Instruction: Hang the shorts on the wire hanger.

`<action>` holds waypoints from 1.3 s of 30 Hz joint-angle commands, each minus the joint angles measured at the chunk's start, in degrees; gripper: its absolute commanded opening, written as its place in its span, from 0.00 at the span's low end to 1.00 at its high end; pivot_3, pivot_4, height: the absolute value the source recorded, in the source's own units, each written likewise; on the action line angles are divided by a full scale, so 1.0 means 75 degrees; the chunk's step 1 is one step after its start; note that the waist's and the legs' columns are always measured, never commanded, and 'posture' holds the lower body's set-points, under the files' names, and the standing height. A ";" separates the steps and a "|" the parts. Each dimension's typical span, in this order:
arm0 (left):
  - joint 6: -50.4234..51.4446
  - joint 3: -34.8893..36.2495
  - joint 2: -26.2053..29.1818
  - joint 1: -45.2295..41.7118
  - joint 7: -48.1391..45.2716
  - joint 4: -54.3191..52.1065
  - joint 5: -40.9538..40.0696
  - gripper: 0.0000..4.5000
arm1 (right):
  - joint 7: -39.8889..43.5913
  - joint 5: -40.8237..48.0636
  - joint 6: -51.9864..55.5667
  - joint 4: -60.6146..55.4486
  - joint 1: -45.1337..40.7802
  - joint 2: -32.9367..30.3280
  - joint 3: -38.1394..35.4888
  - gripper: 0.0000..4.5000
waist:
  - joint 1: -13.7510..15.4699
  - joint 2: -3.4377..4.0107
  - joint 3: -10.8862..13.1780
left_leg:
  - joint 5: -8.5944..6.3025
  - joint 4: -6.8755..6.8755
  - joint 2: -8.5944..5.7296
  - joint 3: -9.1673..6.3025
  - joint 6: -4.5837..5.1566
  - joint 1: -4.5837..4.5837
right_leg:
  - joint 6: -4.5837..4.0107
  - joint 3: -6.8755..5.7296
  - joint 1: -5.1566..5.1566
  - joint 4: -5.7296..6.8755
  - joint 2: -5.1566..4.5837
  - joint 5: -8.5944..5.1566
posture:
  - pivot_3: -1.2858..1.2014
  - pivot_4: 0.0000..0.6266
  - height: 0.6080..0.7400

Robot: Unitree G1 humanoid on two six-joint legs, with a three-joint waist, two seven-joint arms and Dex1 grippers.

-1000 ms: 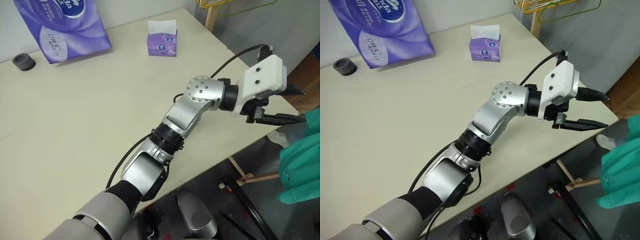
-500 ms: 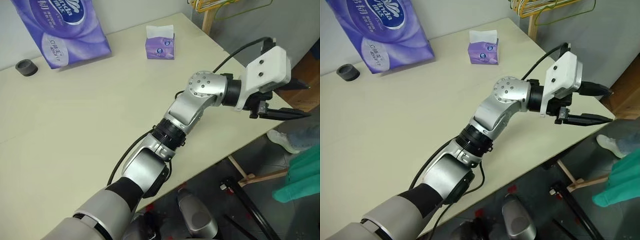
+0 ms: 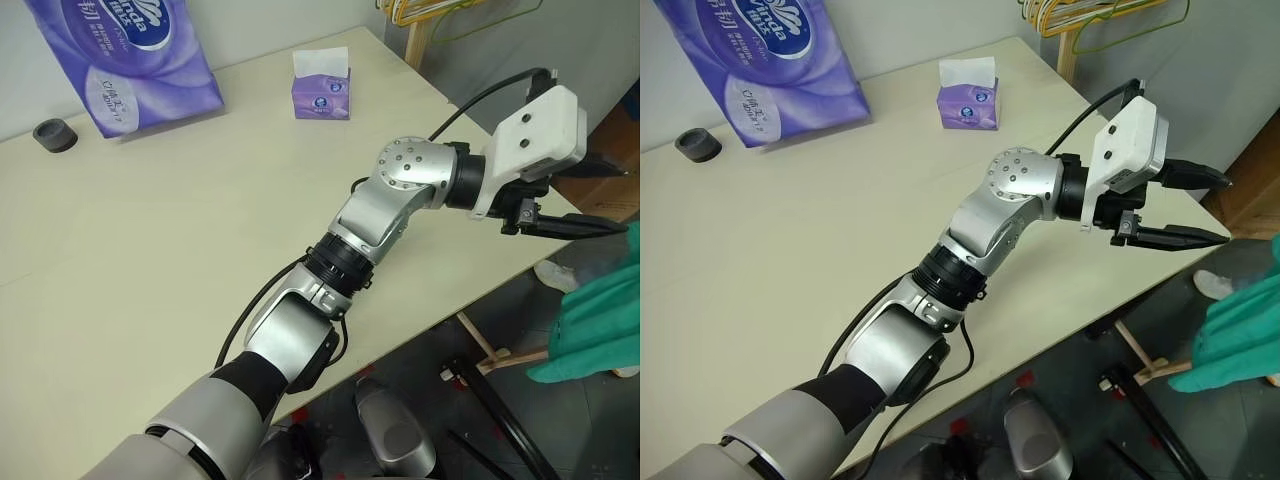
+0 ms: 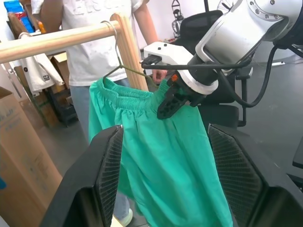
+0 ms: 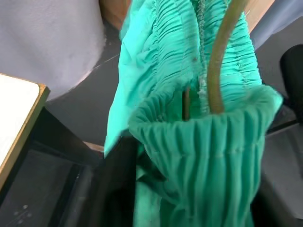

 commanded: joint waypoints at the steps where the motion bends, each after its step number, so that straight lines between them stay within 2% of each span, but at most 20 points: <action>1: -0.0131 -0.0127 -0.0205 0.0020 -0.0140 -0.0405 -0.0043 0.67 | -0.0903 0.0170 -0.0281 -0.0565 -0.0078 -0.0012 -0.0265 0.75 | 0.0004 0.0002 -0.0001 | 0.0000 0.0000 0.0000 -0.0001 0.0000 0.0000 | 0.0000 -0.0001 0.0000 0.0000 0.0000 0.0000 | 0.29 0.35 1.00; 9: -0.0161 -0.0236 -0.0139 0.0124 -0.0327 -0.0479 -0.0038 0.67 | -0.3193 0.0079 -0.0856 -0.1558 -0.0103 -0.0181 -0.0606 0.75 | 0.0021 0.0004 -0.0006 | 0.0000 0.0000 0.0000 -0.0005 0.0000 -0.0001 | 0.0000 0.0004 0.0000 -0.0001 0.0000 0.0000 | 0.29 0.34 1.00; 13: -0.0141 -0.0288 -0.0082 0.0197 -0.0467 -0.0536 -0.0046 0.67 | -0.3339 -0.0349 -0.0839 -0.1798 -0.0451 -0.0510 -0.0570 0.75 | 0.0013 0.0012 -0.0020 | 0.0001 0.0003 -0.0001 -0.0009 0.0001 0.0003 | 0.0002 0.0010 0.0000 0.0003 0.0000 0.0001 | 0.29 0.33 1.00; 15: -0.0138 -0.0289 -0.0060 0.0216 -0.0487 -0.0524 -0.0016 0.67 | -0.3006 -0.0721 -0.0750 -0.1853 -0.0794 -0.0843 -0.0420 0.75 | 0.0005 0.0031 -0.0042 | 0.0001 0.0004 -0.0001 -0.0008 0.0001 0.0005 | 0.0002 0.0014 0.0000 0.0002 0.0000 0.0002 | 0.29 0.34 1.00; 19: -0.0018 -0.0268 0.0041 0.0269 -0.0408 -0.0461 0.0063 0.67 | -0.1603 -0.2220 -0.0422 -0.1964 -0.1527 -0.1568 0.0221 0.75 | 0.0026 0.0037 -0.0053 | 0.0002 0.0005 -0.0002 -0.0004 0.0002 0.0014 | 0.0013 0.0030 0.0001 0.0003 0.0003 0.0008 | 0.30 0.35 1.00; 25: 0.0222 -0.0320 0.0293 0.0472 -0.0389 -0.0612 0.0181 0.67 | 0.0258 -0.4114 -0.0316 -0.2063 -0.2435 -0.1779 0.1163 0.75 | 0.0203 0.0047 -0.0062 | 0.0002 0.0004 0.0002 -0.0012 0.0002 0.0015 | 0.0015 0.0040 0.0002 0.0002 0.0011 0.0009 | 0.33 0.36 1.00; 35: 0.0492 -0.0296 0.0881 0.1062 0.0342 -0.0958 0.0734 0.67 | 0.2644 -0.6520 -0.0840 -0.1999 -0.4269 -0.1109 0.3800 0.75 | 0.0654 0.0064 -0.0072 | 0.0003 0.0024 0.0004 -0.0023 0.0002 0.0019 | -0.0015 0.0037 0.0002 0.0030 0.0008 0.0032 | 0.37 0.34 1.00; 39: 0.0800 -0.0133 0.1665 0.1720 0.0957 -0.1415 0.1173 0.67 | 0.3845 -0.7710 -0.1349 -0.1814 -0.4994 -0.0180 0.5255 0.75 | 0.0810 0.0058 -0.0094 | 0.0003 0.0049 0.0008 -0.0036 0.0003 0.0022 | -0.0021 0.0027 0.0001 0.0053 0.0009 0.0036 | 0.39 0.33 1.00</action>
